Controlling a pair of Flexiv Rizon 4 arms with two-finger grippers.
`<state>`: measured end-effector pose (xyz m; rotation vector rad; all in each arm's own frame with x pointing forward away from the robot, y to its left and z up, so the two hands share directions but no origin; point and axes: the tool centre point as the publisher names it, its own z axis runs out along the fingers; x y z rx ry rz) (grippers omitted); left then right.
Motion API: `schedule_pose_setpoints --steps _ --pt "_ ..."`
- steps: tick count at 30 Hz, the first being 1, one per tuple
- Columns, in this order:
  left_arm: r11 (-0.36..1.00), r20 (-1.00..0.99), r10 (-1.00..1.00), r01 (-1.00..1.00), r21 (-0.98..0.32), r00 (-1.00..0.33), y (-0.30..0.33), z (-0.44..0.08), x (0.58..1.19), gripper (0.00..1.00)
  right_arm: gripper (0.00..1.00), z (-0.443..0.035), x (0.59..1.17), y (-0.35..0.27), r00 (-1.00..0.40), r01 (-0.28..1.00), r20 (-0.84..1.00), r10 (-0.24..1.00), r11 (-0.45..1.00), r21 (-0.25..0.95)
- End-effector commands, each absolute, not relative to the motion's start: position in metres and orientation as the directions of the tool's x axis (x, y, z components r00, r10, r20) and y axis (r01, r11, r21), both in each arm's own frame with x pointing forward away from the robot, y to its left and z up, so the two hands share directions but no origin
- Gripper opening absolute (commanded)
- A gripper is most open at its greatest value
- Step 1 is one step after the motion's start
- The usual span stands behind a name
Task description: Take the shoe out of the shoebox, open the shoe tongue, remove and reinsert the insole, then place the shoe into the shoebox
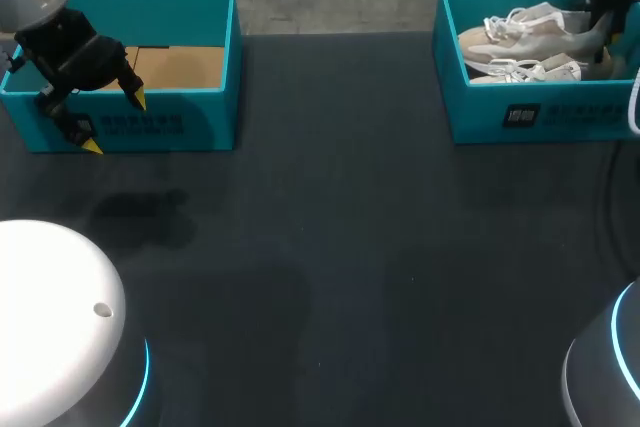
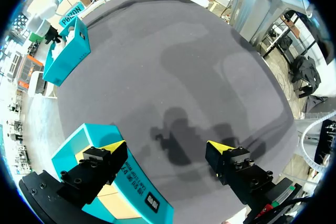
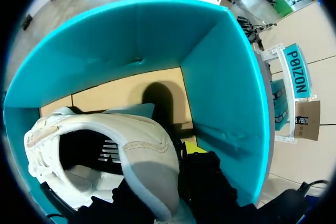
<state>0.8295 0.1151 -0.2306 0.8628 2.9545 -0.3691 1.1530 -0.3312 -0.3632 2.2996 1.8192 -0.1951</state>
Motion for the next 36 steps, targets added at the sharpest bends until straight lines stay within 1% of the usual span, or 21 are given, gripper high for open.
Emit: schedule_pose_setpoints --steps 1,25,35,36 --pt "0.817 -0.103 0.526 0.535 -0.213 -0.844 0.115 -0.23 0.829 1.0 0.0 -0.369 1.163 -0.331 0.226 0.974 -0.227 0.947 -0.219 0.056" --pt "0.817 -0.103 0.526 0.535 -0.213 -0.844 0.115 -0.23 0.829 1.0 0.0 -0.388 1.168 -0.327 0.192 0.981 -0.222 0.956 -0.196 0.007" --pt "0.817 -0.103 0.526 0.535 -0.213 -0.844 0.115 -0.23 0.829 1.0 0.0 -0.386 1.169 -0.331 0.164 0.986 -0.216 0.962 -0.167 0.005" --pt "0.817 -0.103 0.526 0.535 -0.213 -0.844 0.115 -0.23 0.829 1.0 0.02 -0.386 1.169 -0.331 0.163 0.986 -0.215 0.963 -0.166 0.004"
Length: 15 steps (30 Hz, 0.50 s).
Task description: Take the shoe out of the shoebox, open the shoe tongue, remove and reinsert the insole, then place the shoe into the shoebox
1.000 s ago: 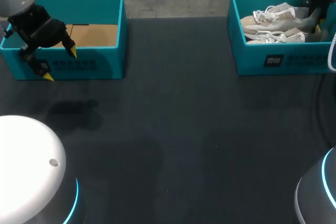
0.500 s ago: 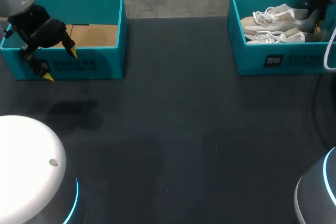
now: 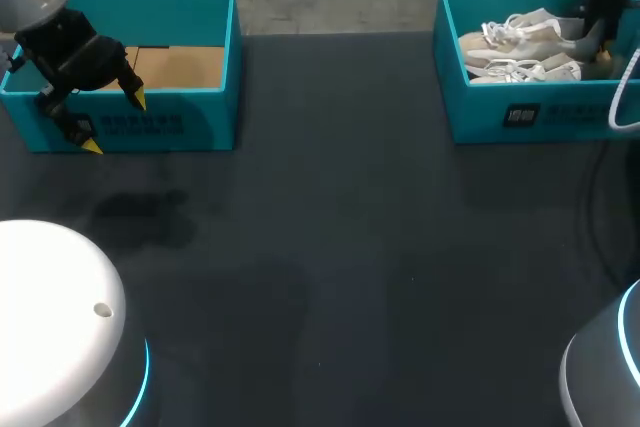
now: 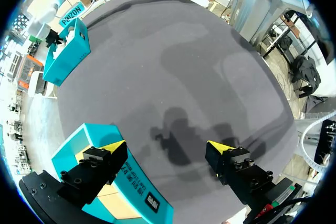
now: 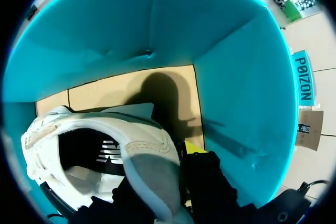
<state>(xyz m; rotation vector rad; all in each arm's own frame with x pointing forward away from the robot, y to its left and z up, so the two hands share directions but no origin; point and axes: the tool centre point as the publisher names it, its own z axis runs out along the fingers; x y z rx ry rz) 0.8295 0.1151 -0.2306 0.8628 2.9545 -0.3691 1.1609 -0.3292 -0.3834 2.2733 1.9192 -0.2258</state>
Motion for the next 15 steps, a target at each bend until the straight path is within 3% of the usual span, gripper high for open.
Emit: schedule_pose_setpoints --steps 1,8,15 --pt "0.817 -0.103 0.526 0.535 -0.213 -0.844 0.115 -0.2303 0.8293 1.0 0.05 -0.3859 1.1694 -0.3313 0.161 0.986 -0.215 0.963 -0.164 0.004" --pt "0.817 -0.103 0.526 0.535 -0.213 -0.844 0.115 -0.2303 0.8293 1.0 0.21 -0.3849 1.1679 -0.3304 0.152 0.988 -0.211 0.966 -0.155 0.006" --pt "0.817 -0.103 0.526 0.535 -0.213 -0.844 0.115 -0.2303 0.8293 1.0 0.29 -0.38 1.1667 -0.3289 0.144 0.989 -0.216 0.966 -0.145 0.011"
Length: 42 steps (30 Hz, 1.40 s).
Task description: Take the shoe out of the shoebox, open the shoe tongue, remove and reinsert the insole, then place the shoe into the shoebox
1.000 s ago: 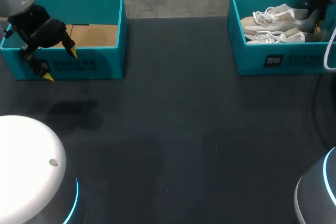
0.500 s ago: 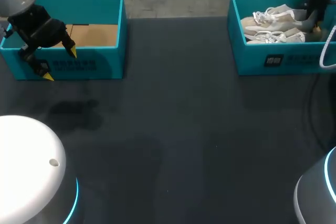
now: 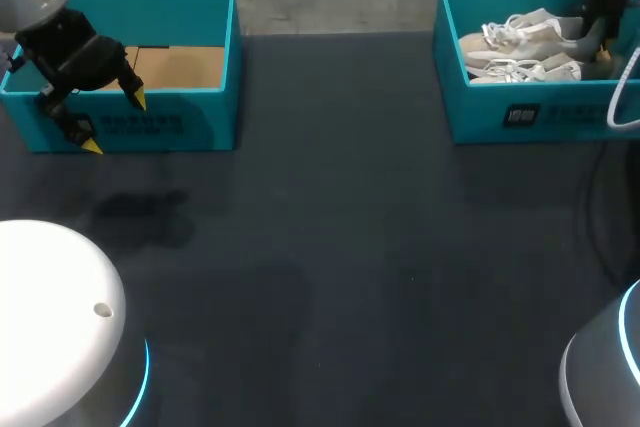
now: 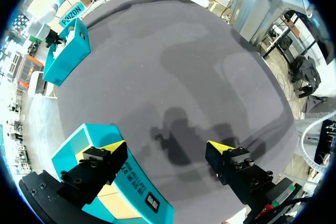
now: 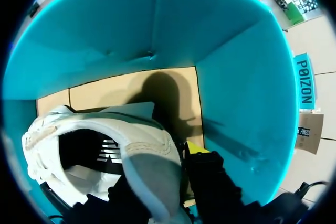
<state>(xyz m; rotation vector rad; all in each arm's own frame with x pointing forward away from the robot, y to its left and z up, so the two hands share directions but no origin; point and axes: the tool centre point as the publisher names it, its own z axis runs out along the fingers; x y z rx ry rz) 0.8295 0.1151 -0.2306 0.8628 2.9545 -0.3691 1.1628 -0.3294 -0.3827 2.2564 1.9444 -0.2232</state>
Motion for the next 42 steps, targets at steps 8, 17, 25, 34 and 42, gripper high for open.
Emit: schedule_pose_setpoints --steps 8,17,25,34,42 --pt "0.817 -0.103 0.526 0.535 -0.213 -0.844 0.115 -0.23 0.829 1.0 0.35 -0.373 1.164 -0.328 0.135 0.991 -0.228 0.964 -0.134 0.02" --pt "0.817 -0.103 0.526 0.535 -0.213 -0.844 0.115 -0.23 0.829 1.0 0.45 -0.371 1.161 -0.328 0.129 0.992 -0.23 0.965 -0.127 0.026" --pt "0.817 -0.103 0.526 0.535 -0.213 -0.844 0.115 -0.23 0.829 1.0 0.74 -0.357 1.162 -0.32 0.112 0.994 -0.227 0.967 -0.106 0.04" --pt "0.817 -0.103 0.526 0.535 -0.213 -0.844 0.115 -0.23 0.829 1.0 1.0 -0.327 1.161 -0.306 0.099 0.994 -0.232 0.968 -0.086 0.065" --pt "0.817 -0.103 0.526 0.535 -0.213 -0.844 0.115 -0.23 0.829 1.0 1.0 -0.298 1.156 -0.295 0.087 0.994 -0.214 0.973 -0.072 0.078"
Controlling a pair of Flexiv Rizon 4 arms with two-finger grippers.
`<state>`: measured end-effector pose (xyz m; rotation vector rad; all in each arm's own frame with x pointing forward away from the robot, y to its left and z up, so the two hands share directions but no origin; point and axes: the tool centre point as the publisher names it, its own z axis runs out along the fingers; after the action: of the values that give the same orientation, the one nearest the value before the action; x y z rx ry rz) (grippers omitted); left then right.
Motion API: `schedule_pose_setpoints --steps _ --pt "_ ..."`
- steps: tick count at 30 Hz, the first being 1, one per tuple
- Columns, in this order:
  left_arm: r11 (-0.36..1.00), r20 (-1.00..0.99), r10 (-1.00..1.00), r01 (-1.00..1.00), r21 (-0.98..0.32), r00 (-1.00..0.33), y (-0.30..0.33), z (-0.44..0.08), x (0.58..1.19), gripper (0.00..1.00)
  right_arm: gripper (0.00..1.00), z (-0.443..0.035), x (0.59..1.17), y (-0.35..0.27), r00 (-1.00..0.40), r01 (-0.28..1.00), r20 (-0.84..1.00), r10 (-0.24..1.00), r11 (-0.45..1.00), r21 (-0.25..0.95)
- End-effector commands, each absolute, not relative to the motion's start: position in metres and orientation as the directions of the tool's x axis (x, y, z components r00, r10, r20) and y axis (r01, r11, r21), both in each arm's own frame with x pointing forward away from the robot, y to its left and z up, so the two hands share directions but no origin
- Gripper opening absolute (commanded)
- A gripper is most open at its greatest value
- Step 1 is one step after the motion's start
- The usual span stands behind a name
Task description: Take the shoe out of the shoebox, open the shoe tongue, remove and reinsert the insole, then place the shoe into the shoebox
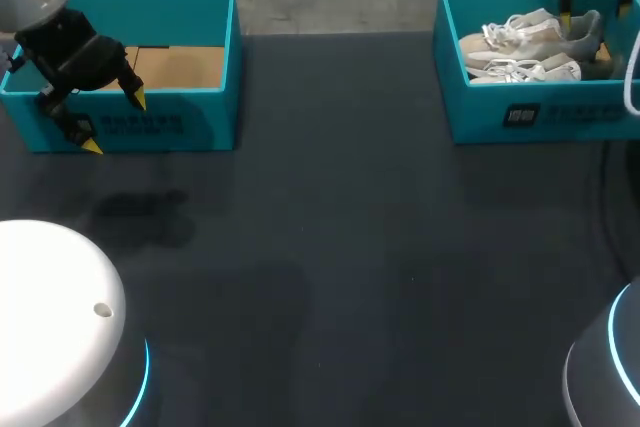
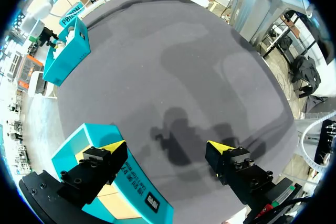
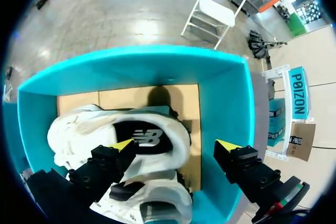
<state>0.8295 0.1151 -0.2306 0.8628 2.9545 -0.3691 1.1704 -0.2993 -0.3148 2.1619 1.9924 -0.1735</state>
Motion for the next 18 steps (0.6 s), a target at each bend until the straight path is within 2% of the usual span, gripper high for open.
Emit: schedule_pose_setpoints --steps 1,18 --pt "0.817 -0.103 0.526 0.535 -0.213 -0.844 0.115 -0.23 0.829 1.0 1.0 -0.295 1.155 -0.292 0.079 0.995 -0.199 0.977 -0.064 0.082" --pt "0.817 -0.103 0.526 0.535 -0.213 -0.844 0.115 -0.23 0.829 1.0 1.0 -0.246 1.111 -0.243 0.036 0.997 -0.129 0.991 -0.027 0.07"
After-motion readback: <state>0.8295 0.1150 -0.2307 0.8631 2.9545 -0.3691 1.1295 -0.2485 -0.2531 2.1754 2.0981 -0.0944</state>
